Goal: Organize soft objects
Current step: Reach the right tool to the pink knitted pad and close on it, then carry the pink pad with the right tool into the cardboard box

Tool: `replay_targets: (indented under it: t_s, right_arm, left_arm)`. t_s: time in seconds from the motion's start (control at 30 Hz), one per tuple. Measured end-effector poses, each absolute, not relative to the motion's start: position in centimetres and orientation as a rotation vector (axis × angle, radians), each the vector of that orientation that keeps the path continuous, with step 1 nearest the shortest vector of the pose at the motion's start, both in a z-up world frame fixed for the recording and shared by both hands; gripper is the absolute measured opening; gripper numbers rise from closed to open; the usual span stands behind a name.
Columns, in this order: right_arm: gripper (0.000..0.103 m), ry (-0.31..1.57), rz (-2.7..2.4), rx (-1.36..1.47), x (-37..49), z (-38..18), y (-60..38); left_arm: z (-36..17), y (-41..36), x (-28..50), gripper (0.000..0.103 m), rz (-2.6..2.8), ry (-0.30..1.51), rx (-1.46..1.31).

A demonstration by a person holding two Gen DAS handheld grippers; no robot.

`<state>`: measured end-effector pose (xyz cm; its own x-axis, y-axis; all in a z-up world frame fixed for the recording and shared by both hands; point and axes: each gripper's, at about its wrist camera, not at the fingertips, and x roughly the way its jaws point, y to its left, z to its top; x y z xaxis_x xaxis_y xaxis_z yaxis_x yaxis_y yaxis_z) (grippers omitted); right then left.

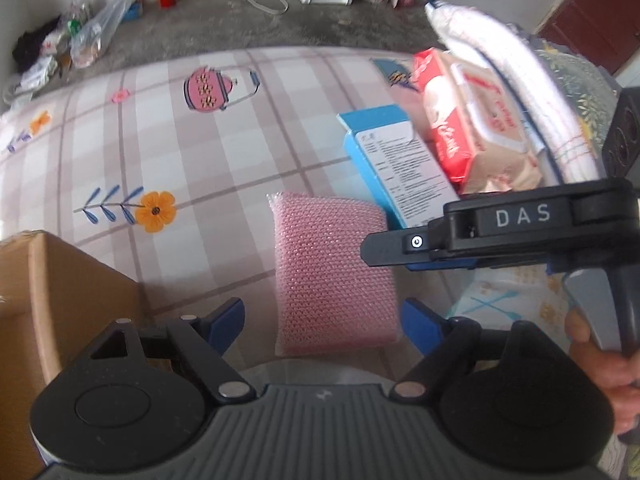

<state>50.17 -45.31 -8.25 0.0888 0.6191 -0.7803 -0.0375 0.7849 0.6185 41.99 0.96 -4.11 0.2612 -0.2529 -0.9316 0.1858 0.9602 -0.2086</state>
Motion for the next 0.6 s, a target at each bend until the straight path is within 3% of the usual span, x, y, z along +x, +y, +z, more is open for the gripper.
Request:
replay_targets:
  t_s: [0.07,0.23,0.6]
  right_arm:
    - [0.047,1.441,0.510,0.529,50.7,-9.6,-44.8]
    - [0.046,1.477,0.523,0.567,51.5,-11.3,-44.1]
    - [0.040,1.432,0.540,0.678,50.7,-10.3,-45.2]
  left_arm:
    - [-5.0,1.1,43.0,0.085,-0.295,1.296,-0.106]
    - [-6.4,0.7,44.3,0.071,-0.287,1.337,-0.134]
    - [-4.2,-0.4,44.0,0.070,-0.239,1.256,-0.102]
